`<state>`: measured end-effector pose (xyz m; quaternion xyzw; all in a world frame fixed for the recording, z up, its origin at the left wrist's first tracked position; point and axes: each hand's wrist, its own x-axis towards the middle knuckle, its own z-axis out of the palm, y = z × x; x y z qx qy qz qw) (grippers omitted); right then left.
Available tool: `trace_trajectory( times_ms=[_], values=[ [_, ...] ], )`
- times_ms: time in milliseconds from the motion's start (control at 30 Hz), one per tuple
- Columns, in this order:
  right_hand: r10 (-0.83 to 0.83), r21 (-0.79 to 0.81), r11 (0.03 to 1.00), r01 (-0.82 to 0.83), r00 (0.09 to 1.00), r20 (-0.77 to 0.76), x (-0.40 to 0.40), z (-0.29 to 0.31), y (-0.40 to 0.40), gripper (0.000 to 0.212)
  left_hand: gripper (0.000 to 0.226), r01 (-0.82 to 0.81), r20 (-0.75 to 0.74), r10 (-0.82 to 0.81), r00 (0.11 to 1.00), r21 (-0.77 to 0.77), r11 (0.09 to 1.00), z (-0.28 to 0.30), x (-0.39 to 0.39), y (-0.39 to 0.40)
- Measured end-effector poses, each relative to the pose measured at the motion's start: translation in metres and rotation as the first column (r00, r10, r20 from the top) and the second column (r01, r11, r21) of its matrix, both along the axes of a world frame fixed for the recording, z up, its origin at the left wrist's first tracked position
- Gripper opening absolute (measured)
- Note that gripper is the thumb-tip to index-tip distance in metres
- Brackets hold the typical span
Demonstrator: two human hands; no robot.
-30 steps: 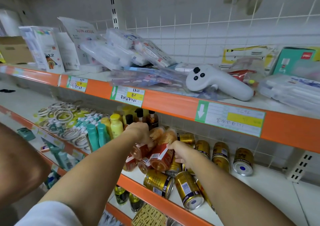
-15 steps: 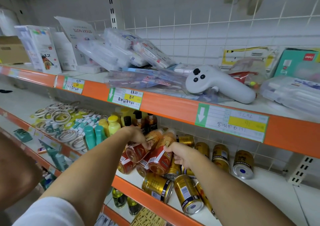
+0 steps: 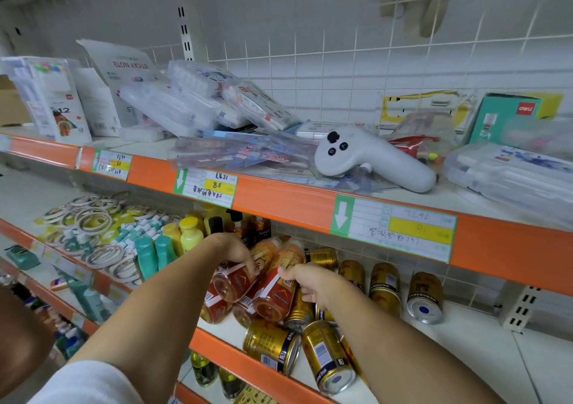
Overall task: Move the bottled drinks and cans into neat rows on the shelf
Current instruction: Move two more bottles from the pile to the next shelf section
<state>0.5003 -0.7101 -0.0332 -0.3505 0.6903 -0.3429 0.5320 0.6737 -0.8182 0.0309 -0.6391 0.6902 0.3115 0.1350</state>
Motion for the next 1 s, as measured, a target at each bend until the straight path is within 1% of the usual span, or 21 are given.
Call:
trace_trajectory(
  times_ms=[67, 133, 167, 267, 400, 500, 633, 733, 833, 933, 1000],
  values=[
    [0.002, -0.004, 1.000, -0.002, 1.000, 0.008, 0.000, 0.001, 0.000, 0.083, 0.055, -0.040, -0.056, 0.038, 0.998, -0.045, 0.998, 0.000, 0.005, 0.003],
    [0.005, -0.001, 1.000, -0.005, 1.000, 0.012, 0.000, 0.002, 0.001, 0.084, 0.067, -0.105, -0.158, 0.090, 0.983, -0.092, 0.990, -0.001, 0.011, 0.006],
    [0.007, 0.001, 1.000, -0.007, 1.000, 0.013, 0.001, 0.003, 0.001, 0.083, 0.068, -0.138, -0.214, 0.112, 0.971, -0.110, 0.984, -0.001, 0.013, 0.009],
    [0.006, 0.002, 1.000, -0.006, 0.999, 0.032, 0.001, 0.007, 0.001, 0.086, 0.064, -0.217, -0.342, 0.161, 0.926, -0.134, 0.967, -0.001, 0.022, 0.016],
    [0.017, 0.001, 1.000, -0.017, 0.998, 0.053, 0.003, 0.012, 0.001, 0.094, 0.053, -0.288, -0.482, 0.188, 0.856, -0.142, 0.947, -0.005, 0.028, 0.026],
    [0.022, 0.008, 1.000, -0.022, 0.999, 0.036, 0.007, 0.015, 0.000, 0.096, 0.050, -0.340, -0.562, 0.197, 0.803, -0.161, 0.926, -0.009, 0.032, 0.034],
    [0.019, 0.027, 0.999, -0.021, 0.997, 0.076, 0.007, 0.020, -0.001, 0.098, 0.049, -0.351, -0.641, 0.190, 0.744, -0.133, 0.927, -0.013, 0.042, 0.044],
    [0.027, 0.051, 0.998, -0.031, 0.997, 0.077, 0.008, 0.024, 0.000, 0.093, 0.050, -0.356, -0.696, 0.182, 0.695, -0.112, 0.928, -0.017, 0.050, 0.051],
    [0.053, 0.079, 0.995, -0.054, 0.998, 0.025, 0.012, 0.029, 0.000, 0.085, 0.050, -0.367, -0.734, 0.161, 0.659, -0.128, 0.921, -0.022, 0.053, 0.057],
    [0.059, 0.102, 0.993, -0.060, 0.998, 0.014, 0.015, 0.031, -0.001, 0.071, 0.052, -0.373, -0.755, 0.149, 0.639, -0.135, 0.918, -0.025, 0.053, 0.061],
    [0.065, 0.118, 0.991, -0.066, 0.998, 0.013, 0.017, 0.034, -0.001, 0.066, 0.054, -0.390, -0.760, 0.150, 0.633, -0.146, 0.909, -0.026, 0.054, 0.063]
  ],
)
